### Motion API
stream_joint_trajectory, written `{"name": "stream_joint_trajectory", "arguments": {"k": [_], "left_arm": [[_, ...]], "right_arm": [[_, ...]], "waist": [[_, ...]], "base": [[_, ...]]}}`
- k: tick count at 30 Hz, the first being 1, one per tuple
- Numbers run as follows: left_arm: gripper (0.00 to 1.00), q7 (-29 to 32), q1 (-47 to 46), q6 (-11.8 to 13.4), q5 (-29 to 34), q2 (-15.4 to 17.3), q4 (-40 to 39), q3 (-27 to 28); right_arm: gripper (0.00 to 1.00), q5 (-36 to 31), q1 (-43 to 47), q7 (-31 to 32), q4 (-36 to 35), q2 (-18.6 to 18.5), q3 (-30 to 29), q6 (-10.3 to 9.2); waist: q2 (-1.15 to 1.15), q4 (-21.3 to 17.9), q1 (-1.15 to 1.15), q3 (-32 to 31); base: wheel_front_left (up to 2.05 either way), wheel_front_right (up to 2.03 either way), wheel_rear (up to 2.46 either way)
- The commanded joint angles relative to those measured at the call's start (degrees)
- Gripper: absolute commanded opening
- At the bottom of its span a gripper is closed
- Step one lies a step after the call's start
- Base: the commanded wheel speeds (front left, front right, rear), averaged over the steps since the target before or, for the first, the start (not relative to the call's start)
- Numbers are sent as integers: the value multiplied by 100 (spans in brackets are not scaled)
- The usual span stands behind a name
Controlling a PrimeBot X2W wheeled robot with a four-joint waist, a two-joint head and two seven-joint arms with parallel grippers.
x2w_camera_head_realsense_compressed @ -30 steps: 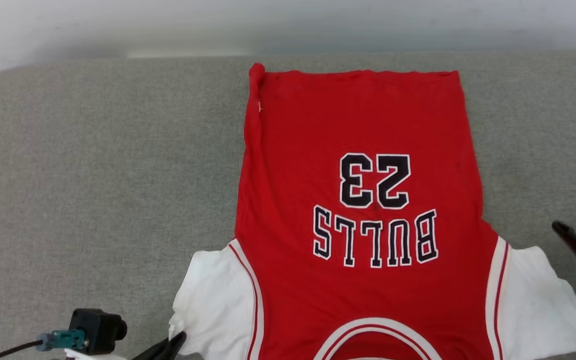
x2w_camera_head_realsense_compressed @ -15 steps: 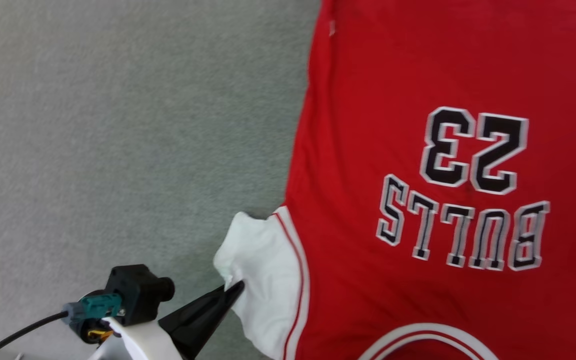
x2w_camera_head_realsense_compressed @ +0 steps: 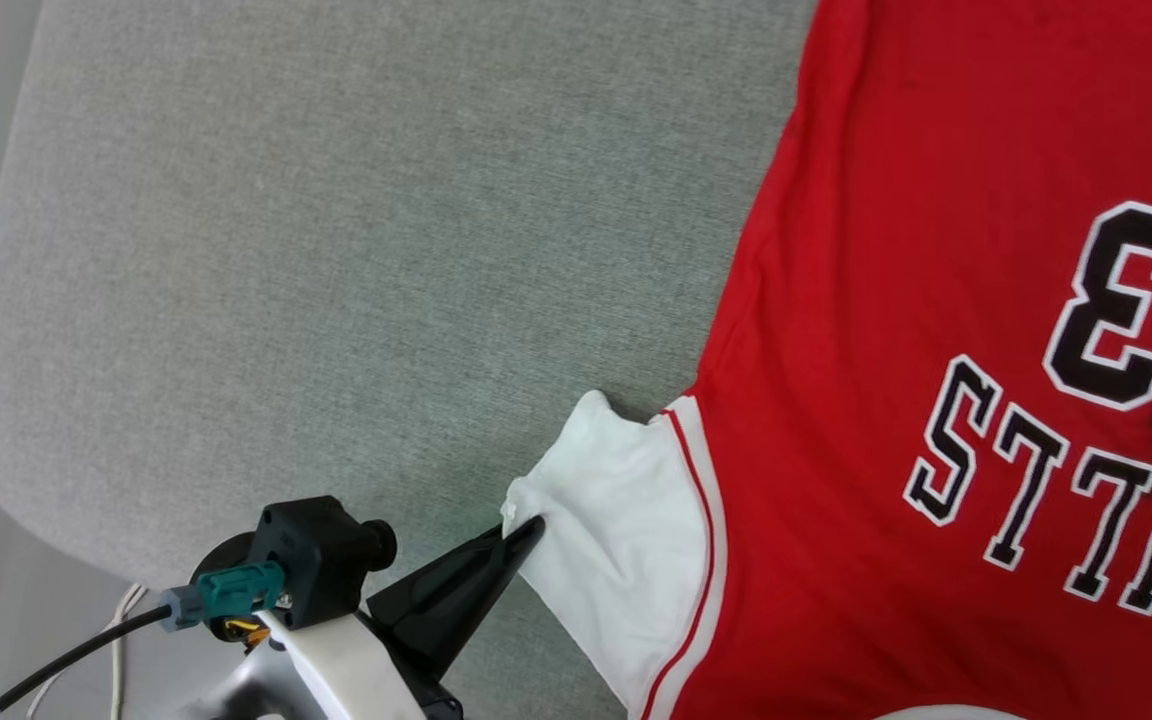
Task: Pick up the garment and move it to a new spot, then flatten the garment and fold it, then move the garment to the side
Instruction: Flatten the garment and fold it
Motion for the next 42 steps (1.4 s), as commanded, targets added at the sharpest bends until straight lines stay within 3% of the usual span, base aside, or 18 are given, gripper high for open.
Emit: {"name": "stream_joint_trajectory", "arguments": {"k": [1,5,6,7,8,18,28,36,42], "left_arm": [[0,-35,-74,-29,3,-14,30,-2],[0,-79,-63,-40,-6,-53,91,-40],[0,-93,-74,-43,-10,-62,105,-46],[0,-98,-85,-46,-14,-72,120,-54],[0,-99,-92,-43,-16,-77,136,-60],[0,-162,-90,-2,-140,-120,265,10],[0,-350,309,217,-497,-72,653,395],[0,-673,674,359,-500,26,1329,682],[0,-821,838,384,-500,3,1605,720]], "right_arm": [[100,-28,64,61,140,-32,32,-2],[100,-1,410,179,307,16,60,-2],[49,0,490,231,332,15,69,-2],[11,9,557,266,345,14,73,-2],[0,20,610,283,340,4,68,-2],[0,111,879,45,208,63,127,-3],[0,905,1937,-617,137,642,394,-2],[0,1615,3260,-950,-655,600,922,-3],[0,1981,4331,-1178,-1276,717,977,-3]], "waist": [[0,101,-1,80],[0,148,-1,103],[0,154,-1,109],[0,158,-1,107],[0,158,-1,101],[0,-193,-1,-276],[0,-1226,-1,-1403],[0,-1990,-1,-2088],[0,-2295,-1,-2458]], "base": [[0,0,0],[0,0,0],[0,0,0],[0,0,0],[0,0,0],[0,0,0],[0,0,0],[0,0,0],[0,0,0]]}}
